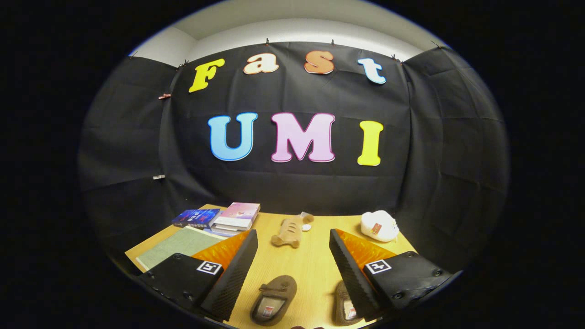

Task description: Open the storage box then place both shoes into the box .Put the left shoe in first, then the right shoe, with the right side of both shoes facing outward in a uniform manner.

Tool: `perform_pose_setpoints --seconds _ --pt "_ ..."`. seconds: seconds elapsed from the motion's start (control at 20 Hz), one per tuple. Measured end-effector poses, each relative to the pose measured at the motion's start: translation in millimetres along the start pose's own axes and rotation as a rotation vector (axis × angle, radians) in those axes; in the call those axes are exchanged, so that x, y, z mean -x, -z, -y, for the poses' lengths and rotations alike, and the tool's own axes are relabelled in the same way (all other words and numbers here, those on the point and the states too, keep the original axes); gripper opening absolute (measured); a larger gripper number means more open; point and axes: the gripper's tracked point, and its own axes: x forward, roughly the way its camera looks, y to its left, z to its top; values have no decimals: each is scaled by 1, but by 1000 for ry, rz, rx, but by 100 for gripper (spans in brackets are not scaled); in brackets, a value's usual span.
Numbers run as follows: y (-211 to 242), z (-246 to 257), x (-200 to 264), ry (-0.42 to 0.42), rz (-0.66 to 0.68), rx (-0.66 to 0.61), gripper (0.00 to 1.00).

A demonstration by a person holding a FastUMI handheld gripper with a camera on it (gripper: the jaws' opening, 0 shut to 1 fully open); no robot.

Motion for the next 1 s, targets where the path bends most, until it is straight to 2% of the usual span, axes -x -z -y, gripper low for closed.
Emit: perform_pose_setpoints --seconds 0.2,0.6,1.0 --pt "32 -33 -9 -132 -87 -67 98" --pt "116 -117 8 -551 -379 -291 98" --pt "176 -170 17 -856 -667 -577 98"
